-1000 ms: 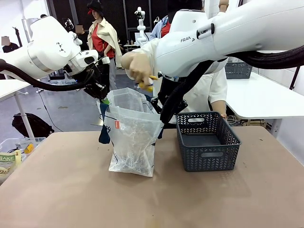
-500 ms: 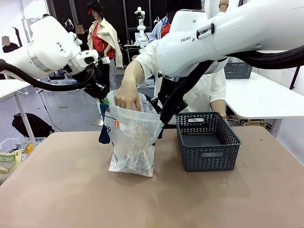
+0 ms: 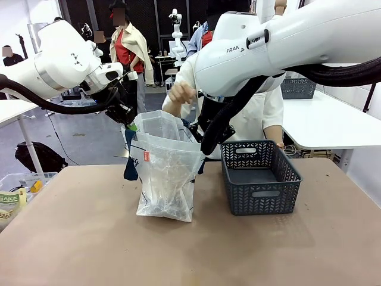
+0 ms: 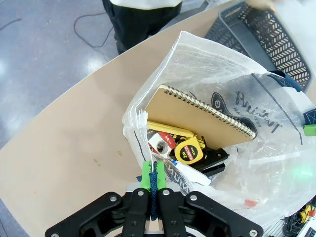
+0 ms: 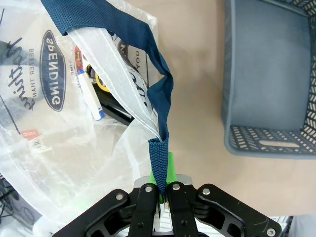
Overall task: Transfer purchased items from the store into the shopping bag.
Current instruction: Move the Reusable shopping bag to the right side of the table.
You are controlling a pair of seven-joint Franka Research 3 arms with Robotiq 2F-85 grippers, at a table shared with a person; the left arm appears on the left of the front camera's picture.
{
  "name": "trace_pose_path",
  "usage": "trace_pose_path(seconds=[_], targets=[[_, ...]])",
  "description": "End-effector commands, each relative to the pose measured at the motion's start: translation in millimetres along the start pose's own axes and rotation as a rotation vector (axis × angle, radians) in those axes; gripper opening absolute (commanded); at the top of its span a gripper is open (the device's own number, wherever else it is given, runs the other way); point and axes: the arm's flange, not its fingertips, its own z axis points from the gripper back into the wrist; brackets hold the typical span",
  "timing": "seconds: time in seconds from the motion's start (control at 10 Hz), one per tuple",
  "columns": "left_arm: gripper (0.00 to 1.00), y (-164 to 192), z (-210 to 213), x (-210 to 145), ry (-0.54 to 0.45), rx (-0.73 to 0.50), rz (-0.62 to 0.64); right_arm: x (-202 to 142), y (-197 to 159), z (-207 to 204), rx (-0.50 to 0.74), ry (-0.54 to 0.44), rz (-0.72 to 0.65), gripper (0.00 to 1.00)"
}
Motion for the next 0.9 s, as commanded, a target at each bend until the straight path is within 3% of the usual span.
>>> trace_pose_path(seconds=[0.0, 0.8], targets=[[0.00, 0.9, 0.0, -0.2, 0.002, 0.005, -0.001, -0.4, -0.3, -0.3, -0.001, 0.001, 0.000, 0.00], [0.00, 0.9, 0.0, -0.2, 0.002, 0.005, -0.001, -0.4, -0.3, -0.3, -0.001, 0.001, 0.000, 0.00]])
